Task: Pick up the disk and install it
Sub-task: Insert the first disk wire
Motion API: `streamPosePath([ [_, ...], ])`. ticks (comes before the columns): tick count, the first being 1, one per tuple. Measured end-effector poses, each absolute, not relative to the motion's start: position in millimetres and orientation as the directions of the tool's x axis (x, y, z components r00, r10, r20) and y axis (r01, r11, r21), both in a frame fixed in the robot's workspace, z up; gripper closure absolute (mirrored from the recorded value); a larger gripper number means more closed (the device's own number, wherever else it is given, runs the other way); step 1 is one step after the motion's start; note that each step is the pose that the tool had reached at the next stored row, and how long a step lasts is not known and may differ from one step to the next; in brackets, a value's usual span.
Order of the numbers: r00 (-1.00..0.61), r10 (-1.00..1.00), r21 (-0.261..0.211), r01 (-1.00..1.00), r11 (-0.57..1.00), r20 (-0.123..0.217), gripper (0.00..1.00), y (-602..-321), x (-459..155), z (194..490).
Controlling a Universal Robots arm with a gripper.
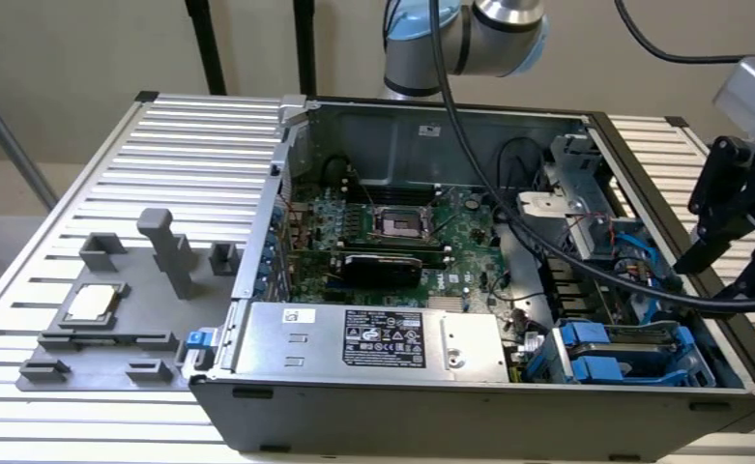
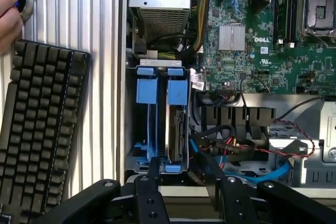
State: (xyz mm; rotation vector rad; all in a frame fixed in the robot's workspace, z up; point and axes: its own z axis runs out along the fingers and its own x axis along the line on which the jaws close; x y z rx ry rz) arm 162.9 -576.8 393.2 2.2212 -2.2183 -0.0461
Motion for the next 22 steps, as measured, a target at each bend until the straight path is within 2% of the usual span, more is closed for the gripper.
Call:
streamPosePath([
  [22, 0.059, -0.998, 0.023, -0.998, -0.059, -0.003, 0.53, -569, 151, 357],
])
